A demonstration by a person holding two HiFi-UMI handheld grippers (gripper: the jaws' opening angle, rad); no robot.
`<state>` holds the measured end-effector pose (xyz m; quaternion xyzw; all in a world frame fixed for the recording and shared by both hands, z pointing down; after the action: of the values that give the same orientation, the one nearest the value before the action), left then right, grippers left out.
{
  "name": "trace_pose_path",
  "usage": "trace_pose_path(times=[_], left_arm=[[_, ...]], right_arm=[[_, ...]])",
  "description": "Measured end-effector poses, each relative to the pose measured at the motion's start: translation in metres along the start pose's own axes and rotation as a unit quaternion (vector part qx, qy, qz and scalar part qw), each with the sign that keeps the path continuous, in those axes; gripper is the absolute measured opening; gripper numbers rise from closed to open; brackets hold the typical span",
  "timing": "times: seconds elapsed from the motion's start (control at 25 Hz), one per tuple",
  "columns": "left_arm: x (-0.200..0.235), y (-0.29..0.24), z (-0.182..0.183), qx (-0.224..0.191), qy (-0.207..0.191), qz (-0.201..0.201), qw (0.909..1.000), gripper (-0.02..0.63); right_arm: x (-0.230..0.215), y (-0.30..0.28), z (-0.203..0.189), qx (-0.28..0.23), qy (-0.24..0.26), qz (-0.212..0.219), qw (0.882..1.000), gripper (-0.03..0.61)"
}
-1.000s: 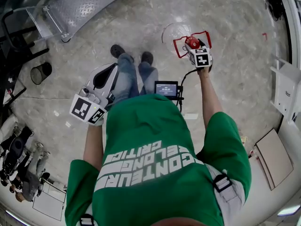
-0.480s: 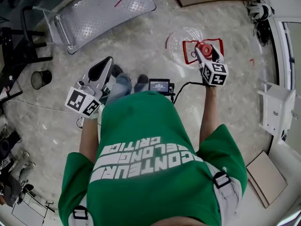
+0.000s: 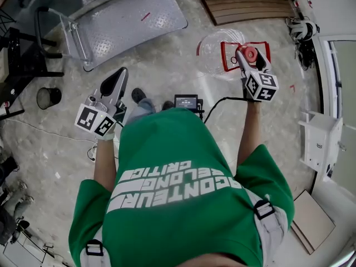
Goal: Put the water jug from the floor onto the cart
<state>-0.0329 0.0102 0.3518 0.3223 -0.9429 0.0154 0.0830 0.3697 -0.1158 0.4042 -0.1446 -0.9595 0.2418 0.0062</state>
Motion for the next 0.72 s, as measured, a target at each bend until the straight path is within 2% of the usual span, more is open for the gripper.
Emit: trace_pose_path(times=[0.32, 0.72], left_arm=[[0.056, 0.013, 0.008, -0.019, -0.003, 0.031, 0.9993, 0.015], [0.123, 0.045, 0.017, -0.031, -0.006, 0.06, 0.9977, 0.015]], right_arm=[[0.028, -0.04, 0.029, 0.0, 0.023, 0.011, 1.0, 0.301], [0.083, -0.089, 0.057, -0.002, 0.047, 0.028, 0.999, 0.299]])
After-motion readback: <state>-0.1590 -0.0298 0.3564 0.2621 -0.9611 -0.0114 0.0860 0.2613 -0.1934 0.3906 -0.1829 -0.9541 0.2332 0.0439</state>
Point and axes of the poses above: the fingertips, and each gripper's own axes: y backward along the fingers, x to its left, z out of its top, the point moved 1 cm from there along y, backward along the fingers, and after that the axes turned 11 degrees about -y, right-handed, at the moved point
